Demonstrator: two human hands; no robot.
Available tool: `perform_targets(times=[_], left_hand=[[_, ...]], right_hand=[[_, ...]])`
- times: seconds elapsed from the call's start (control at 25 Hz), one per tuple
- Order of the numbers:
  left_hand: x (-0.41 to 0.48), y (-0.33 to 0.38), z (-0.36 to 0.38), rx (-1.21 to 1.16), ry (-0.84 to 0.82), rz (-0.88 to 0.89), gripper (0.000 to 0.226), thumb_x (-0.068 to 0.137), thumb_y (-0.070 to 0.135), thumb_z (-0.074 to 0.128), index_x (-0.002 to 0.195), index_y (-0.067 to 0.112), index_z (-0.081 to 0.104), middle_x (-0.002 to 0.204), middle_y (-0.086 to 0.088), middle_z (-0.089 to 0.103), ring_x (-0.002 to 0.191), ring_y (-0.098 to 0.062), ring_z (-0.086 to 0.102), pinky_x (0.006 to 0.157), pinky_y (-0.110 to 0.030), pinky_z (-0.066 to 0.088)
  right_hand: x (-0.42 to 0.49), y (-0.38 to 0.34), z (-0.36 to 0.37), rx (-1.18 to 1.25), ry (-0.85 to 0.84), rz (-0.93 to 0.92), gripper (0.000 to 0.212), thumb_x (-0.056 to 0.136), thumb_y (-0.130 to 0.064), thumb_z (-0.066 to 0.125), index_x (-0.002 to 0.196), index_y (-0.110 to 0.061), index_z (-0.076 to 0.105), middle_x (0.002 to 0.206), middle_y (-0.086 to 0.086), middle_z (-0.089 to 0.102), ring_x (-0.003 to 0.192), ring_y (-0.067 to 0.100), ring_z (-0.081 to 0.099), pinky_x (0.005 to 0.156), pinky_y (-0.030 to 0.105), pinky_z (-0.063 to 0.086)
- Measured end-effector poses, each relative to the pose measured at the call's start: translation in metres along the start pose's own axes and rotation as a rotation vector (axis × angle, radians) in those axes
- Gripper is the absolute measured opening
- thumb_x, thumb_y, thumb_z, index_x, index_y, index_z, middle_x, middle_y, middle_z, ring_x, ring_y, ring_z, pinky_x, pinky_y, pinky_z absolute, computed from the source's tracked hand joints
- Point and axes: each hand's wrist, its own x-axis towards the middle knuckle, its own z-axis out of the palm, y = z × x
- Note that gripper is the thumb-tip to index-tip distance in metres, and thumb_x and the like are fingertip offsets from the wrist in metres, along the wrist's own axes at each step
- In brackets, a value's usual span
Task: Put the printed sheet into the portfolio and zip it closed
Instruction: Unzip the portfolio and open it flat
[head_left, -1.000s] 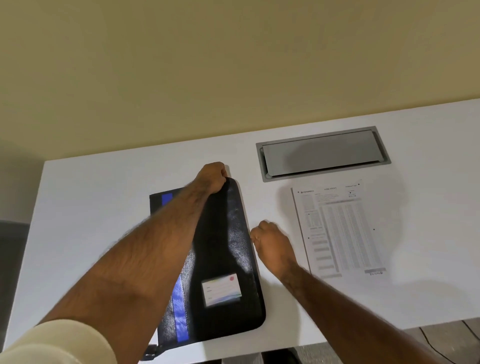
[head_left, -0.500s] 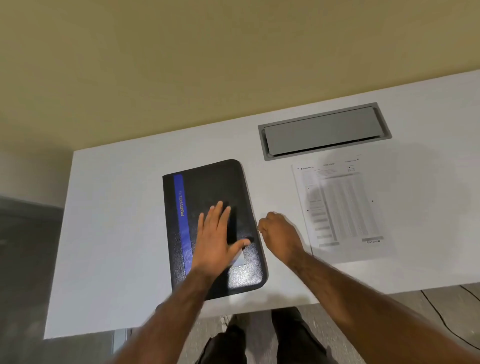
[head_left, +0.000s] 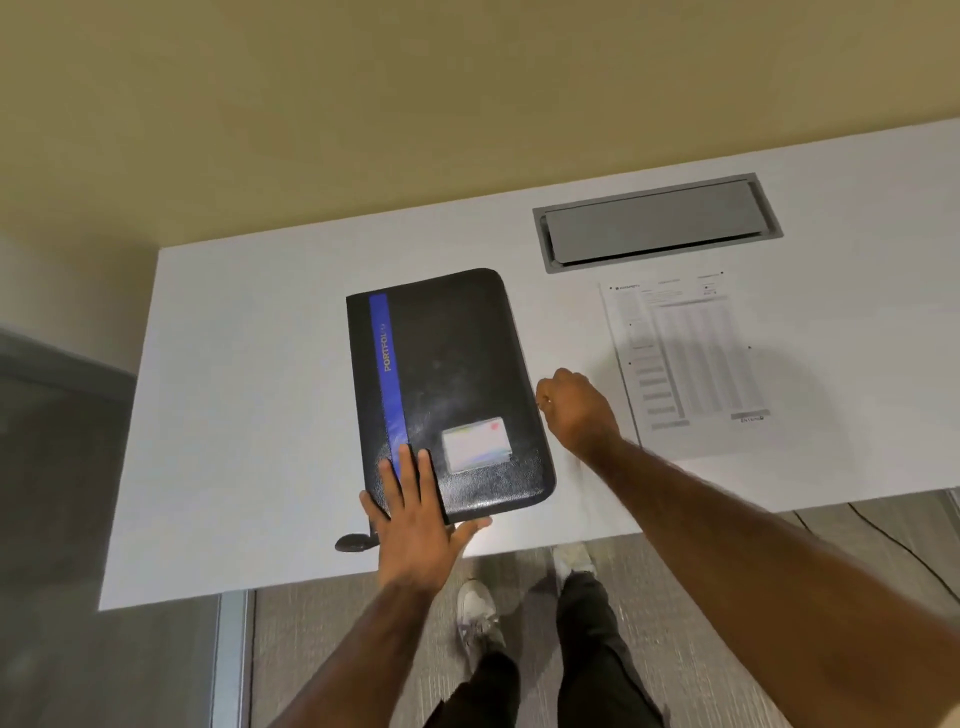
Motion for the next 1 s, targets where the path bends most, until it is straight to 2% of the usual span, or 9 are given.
perform_targets(times=[0.12, 0.24, 0.44, 0.56, 0.64, 0.8, 0.88, 1.0], left_hand=[[-0.004, -0.004, 0.002, 0.021, -0.033, 0.012, 0.12, 0.074, 0.096, 0.005, 0.157, 0.013, -0.019, 0.165, -0.011, -0.026, 0.152, -0.04, -0.016, 0.116, -0.072, 0.009], [-0.002, -0.005, 0.005, 0.02, -0.006, 0.014, 0.119, 0.07, 0.097, -0.003, 0.155, 0.016, -0.024, 0.165, -0.01, -0.026, 0.152, -0.041, -0.017, 0.116, -0.073, 0.009], [-0.004, -0.004, 0.008, 0.028, 0.02, 0.024, 0.119, 0.071, 0.096, 0.004, 0.158, 0.018, -0.019, 0.165, -0.009, -0.025, 0.153, -0.04, -0.015, 0.117, -0.073, 0.008], [-0.004, -0.004, 0.008, 0.043, 0.044, 0.017, 0.119, 0.072, 0.097, 0.004, 0.158, 0.018, -0.017, 0.166, -0.01, -0.023, 0.153, -0.039, -0.013, 0.117, -0.072, 0.01], [-0.004, -0.003, 0.007, 0.043, 0.046, 0.019, 0.119, 0.072, 0.097, 0.004, 0.159, 0.017, -0.015, 0.167, -0.01, -0.021, 0.154, -0.039, -0.012, 0.116, -0.072, 0.011], [-0.005, -0.003, 0.006, 0.053, 0.047, 0.028, 0.119, 0.073, 0.096, 0.007, 0.16, 0.015, -0.009, 0.168, -0.011, -0.016, 0.154, -0.041, -0.008, 0.115, -0.073, 0.013], [-0.004, -0.003, 0.006, 0.049, 0.046, 0.026, 0.12, 0.073, 0.096, 0.006, 0.16, 0.015, -0.008, 0.168, -0.011, -0.015, 0.154, -0.041, -0.007, 0.116, -0.073, 0.013], [-0.004, -0.004, 0.006, 0.051, 0.039, 0.022, 0.122, 0.071, 0.097, 0.003, 0.16, 0.014, -0.006, 0.168, -0.011, -0.014, 0.154, -0.041, -0.007, 0.115, -0.073, 0.012]], right_hand=[[-0.004, -0.001, 0.0, 0.011, -0.027, 0.077, 0.012, 0.098, -0.022, 0.056, 0.104, -0.015, 0.064, 0.106, 0.005, 0.063, 0.084, 0.016, 0.057, 0.08, 0.029, 0.055], [-0.025, 0.004, 0.008, 0.016, 0.004, 0.052, 0.017, 0.1, -0.027, 0.052, 0.1, -0.015, 0.064, 0.103, 0.003, 0.064, 0.087, 0.017, 0.058, 0.082, 0.032, 0.057], [-0.075, 0.009, 0.03, 0.149, 0.07, 0.028, 0.026, 0.102, -0.027, 0.048, 0.089, -0.012, 0.066, 0.096, 0.004, 0.067, 0.084, 0.018, 0.059, 0.083, 0.035, 0.057], [-0.106, -0.003, 0.045, 0.284, 0.187, 0.101, 0.023, 0.101, -0.018, 0.051, 0.085, -0.009, 0.065, 0.088, 0.006, 0.066, 0.077, 0.019, 0.058, 0.074, 0.036, 0.059], [-0.116, -0.01, 0.054, 0.349, 0.222, 0.187, 0.019, 0.1, -0.014, 0.052, 0.088, -0.009, 0.066, 0.089, 0.005, 0.065, 0.08, 0.019, 0.058, 0.071, 0.038, 0.059], [-0.134, -0.027, 0.072, 0.397, 0.264, 0.369, 0.016, 0.095, -0.008, 0.056, 0.084, -0.015, 0.065, 0.086, 0.0, 0.06, 0.078, 0.017, 0.058, 0.064, 0.041, 0.058], [-0.142, -0.042, 0.081, 0.412, 0.256, 0.435, 0.012, 0.093, -0.01, 0.061, 0.085, -0.019, 0.065, 0.087, -0.004, 0.059, 0.075, 0.014, 0.059, 0.063, 0.038, 0.059], [-0.15, -0.066, 0.092, 0.402, 0.232, 0.467, 0.009, 0.091, -0.012, 0.064, 0.086, -0.02, 0.064, 0.089, -0.005, 0.057, 0.072, 0.014, 0.059, 0.064, 0.037, 0.059]])
